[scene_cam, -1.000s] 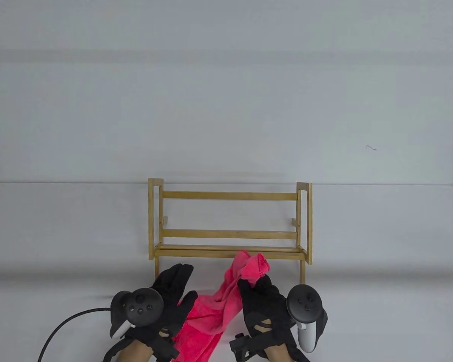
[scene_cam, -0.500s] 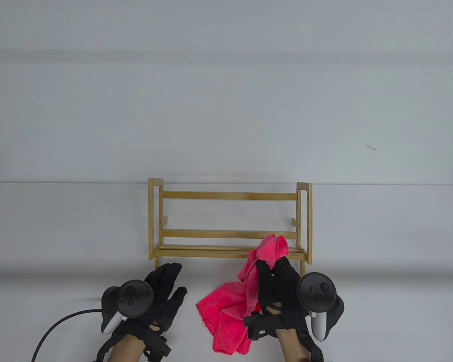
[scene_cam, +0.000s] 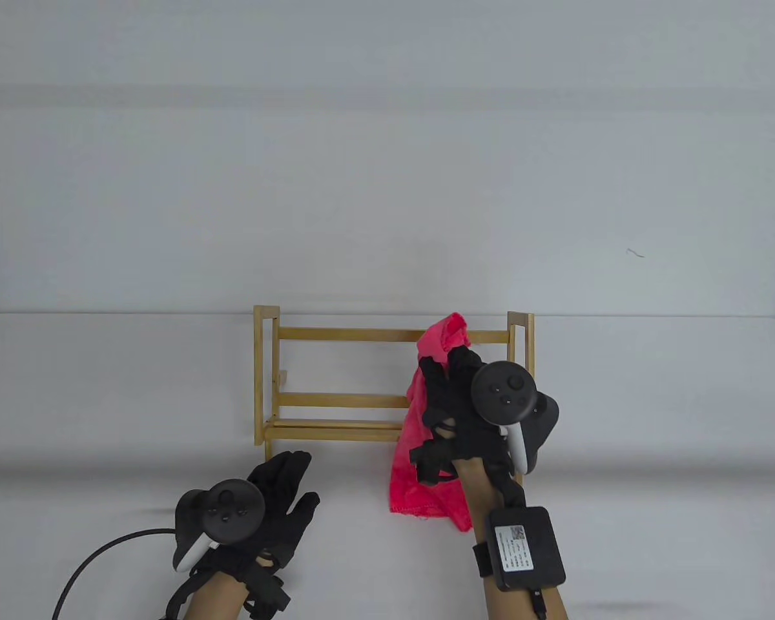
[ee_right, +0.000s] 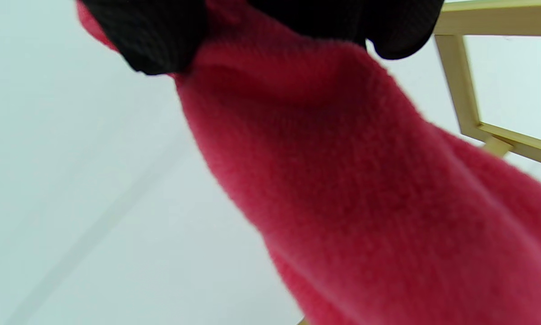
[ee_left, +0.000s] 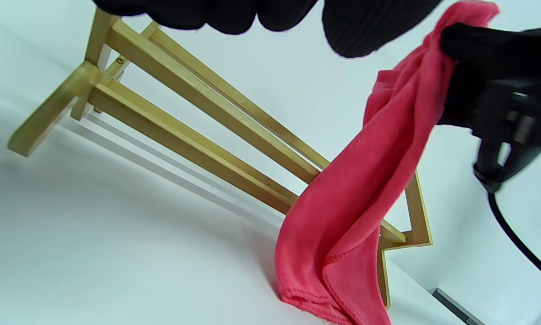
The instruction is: Hang square towel on book rack
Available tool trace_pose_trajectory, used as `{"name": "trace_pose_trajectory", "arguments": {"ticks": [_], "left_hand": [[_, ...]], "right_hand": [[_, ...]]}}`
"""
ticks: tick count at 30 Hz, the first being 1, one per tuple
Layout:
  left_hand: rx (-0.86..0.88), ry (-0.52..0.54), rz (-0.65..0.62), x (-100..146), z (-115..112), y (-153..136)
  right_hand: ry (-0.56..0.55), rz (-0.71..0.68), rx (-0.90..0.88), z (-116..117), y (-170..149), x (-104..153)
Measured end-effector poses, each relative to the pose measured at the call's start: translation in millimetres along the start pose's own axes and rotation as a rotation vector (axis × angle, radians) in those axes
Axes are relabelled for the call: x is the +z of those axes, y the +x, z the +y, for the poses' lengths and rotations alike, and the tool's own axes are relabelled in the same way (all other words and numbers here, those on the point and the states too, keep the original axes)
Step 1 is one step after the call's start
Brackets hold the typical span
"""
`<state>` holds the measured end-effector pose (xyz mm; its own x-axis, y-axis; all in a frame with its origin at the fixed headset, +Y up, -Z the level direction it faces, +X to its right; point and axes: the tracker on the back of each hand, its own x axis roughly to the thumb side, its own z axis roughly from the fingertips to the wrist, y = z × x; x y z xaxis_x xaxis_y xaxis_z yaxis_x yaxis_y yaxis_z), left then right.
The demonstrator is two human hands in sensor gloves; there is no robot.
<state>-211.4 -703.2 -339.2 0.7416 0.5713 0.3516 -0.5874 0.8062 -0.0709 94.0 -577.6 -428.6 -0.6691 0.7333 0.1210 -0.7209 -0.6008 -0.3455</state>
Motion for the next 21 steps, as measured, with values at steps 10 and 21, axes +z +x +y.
{"name": "trace_pose_trajectory", "arguments": {"ticks": [10,21], "left_hand": [[-0.036,0.036,-0.004,2,9,3],[-0.075,0.037,-0.008,3,11,7]], "right_hand": [[-0.02,0.035,0.133,32,13,-57],[0.005,0.167,0.279,59,-17,-101]]}}
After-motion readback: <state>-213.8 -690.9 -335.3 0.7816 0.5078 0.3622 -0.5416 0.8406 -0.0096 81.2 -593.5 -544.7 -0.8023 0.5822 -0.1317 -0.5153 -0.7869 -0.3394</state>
